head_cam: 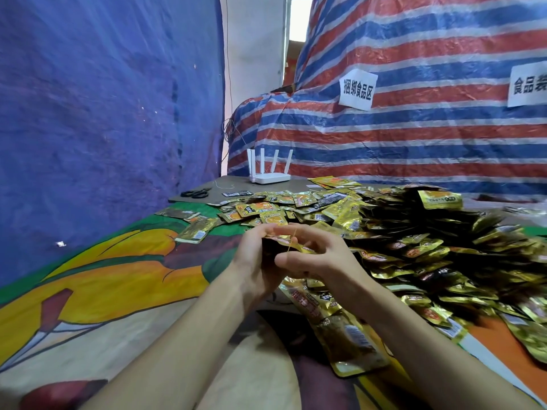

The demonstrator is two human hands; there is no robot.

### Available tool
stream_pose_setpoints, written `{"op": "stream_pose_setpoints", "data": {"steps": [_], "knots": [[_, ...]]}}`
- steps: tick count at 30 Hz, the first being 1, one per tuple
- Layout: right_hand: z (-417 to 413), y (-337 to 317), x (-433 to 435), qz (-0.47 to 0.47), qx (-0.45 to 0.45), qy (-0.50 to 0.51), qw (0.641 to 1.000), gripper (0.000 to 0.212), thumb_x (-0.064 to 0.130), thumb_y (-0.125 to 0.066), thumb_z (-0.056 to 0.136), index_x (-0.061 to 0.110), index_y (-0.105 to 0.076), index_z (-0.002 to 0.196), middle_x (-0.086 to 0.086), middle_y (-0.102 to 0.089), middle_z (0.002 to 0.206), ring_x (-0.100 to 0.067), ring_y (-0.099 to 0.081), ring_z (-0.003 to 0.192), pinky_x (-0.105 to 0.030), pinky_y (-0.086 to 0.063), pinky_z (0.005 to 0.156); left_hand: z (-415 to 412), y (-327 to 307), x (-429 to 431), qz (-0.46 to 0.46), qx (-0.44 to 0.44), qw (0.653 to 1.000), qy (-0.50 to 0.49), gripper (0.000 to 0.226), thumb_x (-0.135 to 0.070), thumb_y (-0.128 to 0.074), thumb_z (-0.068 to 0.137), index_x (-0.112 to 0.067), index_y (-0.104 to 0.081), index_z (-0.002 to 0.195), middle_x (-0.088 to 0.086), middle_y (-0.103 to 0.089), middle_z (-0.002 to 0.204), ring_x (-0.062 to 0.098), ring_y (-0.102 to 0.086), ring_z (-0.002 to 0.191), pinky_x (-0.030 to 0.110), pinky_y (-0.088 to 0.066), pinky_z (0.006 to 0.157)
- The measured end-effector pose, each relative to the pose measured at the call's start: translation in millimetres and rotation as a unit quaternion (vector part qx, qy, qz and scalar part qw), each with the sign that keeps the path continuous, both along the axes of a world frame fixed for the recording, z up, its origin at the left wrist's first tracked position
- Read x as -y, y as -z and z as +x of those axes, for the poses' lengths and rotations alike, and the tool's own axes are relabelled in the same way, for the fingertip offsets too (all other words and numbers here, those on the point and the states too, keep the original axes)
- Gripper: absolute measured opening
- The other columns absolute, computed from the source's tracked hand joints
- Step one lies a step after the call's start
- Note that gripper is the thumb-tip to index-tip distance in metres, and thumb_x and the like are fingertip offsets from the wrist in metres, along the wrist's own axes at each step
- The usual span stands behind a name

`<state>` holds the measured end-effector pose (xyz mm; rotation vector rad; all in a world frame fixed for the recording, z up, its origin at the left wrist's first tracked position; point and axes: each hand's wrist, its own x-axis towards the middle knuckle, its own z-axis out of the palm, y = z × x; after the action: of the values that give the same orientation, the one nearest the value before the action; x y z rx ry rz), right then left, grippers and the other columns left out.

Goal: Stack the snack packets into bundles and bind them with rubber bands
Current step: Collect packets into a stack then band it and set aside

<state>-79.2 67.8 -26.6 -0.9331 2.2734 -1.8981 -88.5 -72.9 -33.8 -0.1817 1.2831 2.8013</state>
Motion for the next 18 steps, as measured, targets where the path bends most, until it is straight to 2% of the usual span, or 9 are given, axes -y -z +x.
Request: {"op": "stream_pose_setpoints", "data": {"steps": [2,4,7,10,12,13,14,16,18], "knots": [[-1,1,-1,0.001,-0.008,0.015,1.000,0.050,0.032,-0.085,0.060,0.031,-0.078,0.109,0.003,-0.074,0.102,-0.015,-0.070,0.095,-0.036,-0.060,0.086,0,-1,0,0.009,0.016,0.999,-0.037,0.040,-0.026,-0.044,0.099,0.006,-0.060,0.118,0.022,-0.065,0.099,0.035,-0.064,0.092,0.042,-0.056,0.081],[-2,4,0,0.001,-0.049,0.048,0.998,0.050,0.030,-0.092,0.062,0.029,-0.077,0.110,0.010,-0.074,0.106,-0.003,-0.069,0.097,-0.018,-0.057,0.074,-2,-1,4,0.032,0.035,0.994,-0.095,0.042,-0.025,-0.044,0.100,0.004,-0.056,0.128,0.021,-0.062,0.102,0.035,-0.063,0.093,0.042,-0.054,0.081],[2,11,10,0.042,-0.124,0.098,0.987,0.071,0.032,-0.096,0.062,0.033,-0.067,0.126,0.015,-0.065,0.121,0.006,-0.059,0.111,-0.006,-0.042,0.090,-6,2,10,0.040,0.041,0.989,-0.139,0.039,-0.026,-0.044,0.099,-0.001,-0.062,0.123,0.017,-0.068,0.093,0.032,-0.066,0.080,0.034,-0.055,0.063],[5,13,21,0.014,-0.131,0.109,0.985,0.080,0.029,-0.096,0.058,0.031,-0.061,0.131,0.008,-0.061,0.128,-0.003,-0.057,0.119,-0.017,-0.043,0.102,-5,3,7,0.016,0.035,0.993,-0.113,0.036,-0.030,-0.043,0.102,0.000,-0.064,0.100,0.016,-0.071,0.071,0.030,-0.070,0.060,0.032,-0.056,0.054],[5,9,22,-0.020,-0.124,0.113,0.986,0.071,0.021,-0.096,0.059,0.027,-0.063,0.122,0.002,-0.063,0.124,-0.013,-0.061,0.114,-0.034,-0.051,0.100,-4,1,1,-0.002,0.043,0.995,-0.088,0.037,-0.033,-0.047,0.102,0.000,-0.062,0.093,0.017,-0.071,0.067,0.030,-0.071,0.053,0.033,-0.056,0.045],[5,7,19,-0.025,-0.124,0.114,0.985,0.066,0.019,-0.096,0.059,0.026,-0.063,0.116,0.001,-0.065,0.119,-0.014,-0.064,0.110,-0.036,-0.054,0.097,-5,0,0,-0.011,0.044,0.995,-0.086,0.036,-0.034,-0.050,0.100,0.000,-0.061,0.093,0.017,-0.071,0.067,0.030,-0.071,0.054,0.033,-0.057,0.045],[5,5,15,-0.020,-0.125,0.113,0.985,0.062,0.018,-0.096,0.060,0.026,-0.062,0.111,0.003,-0.067,0.114,-0.011,-0.066,0.104,-0.034,-0.056,0.091,-6,0,-1,-0.027,0.035,0.994,-0.097,0.037,-0.037,-0.055,0.096,-0.001,-0.062,0.096,0.017,-0.072,0.072,0.031,-0.073,0.061,0.035,-0.059,0.052],[3,2,6,0.007,-0.126,0.094,0.988,0.058,0.016,-0.096,0.062,0.026,-0.062,0.107,0.012,-0.067,0.106,-0.002,-0.068,0.093,-0.023,-0.058,0.075,-9,1,-1,-0.131,0.009,0.981,-0.141,0.047,-0.047,-0.063,0.079,-0.006,-0.066,0.102,0.017,-0.074,0.092,0.034,-0.074,0.085,0.044,-0.061,0.079],[2,1,0,0.060,-0.125,0.067,0.988,0.059,0.015,-0.095,0.062,0.027,-0.061,0.108,0.016,-0.065,0.107,0.003,-0.065,0.096,-0.016,-0.055,0.073,-7,4,-4,-0.246,-0.007,0.956,-0.157,0.048,-0.055,-0.066,0.063,-0.016,-0.071,0.092,0.014,-0.074,0.102,0.035,-0.070,0.101,0.053,-0.055,0.096]]}}
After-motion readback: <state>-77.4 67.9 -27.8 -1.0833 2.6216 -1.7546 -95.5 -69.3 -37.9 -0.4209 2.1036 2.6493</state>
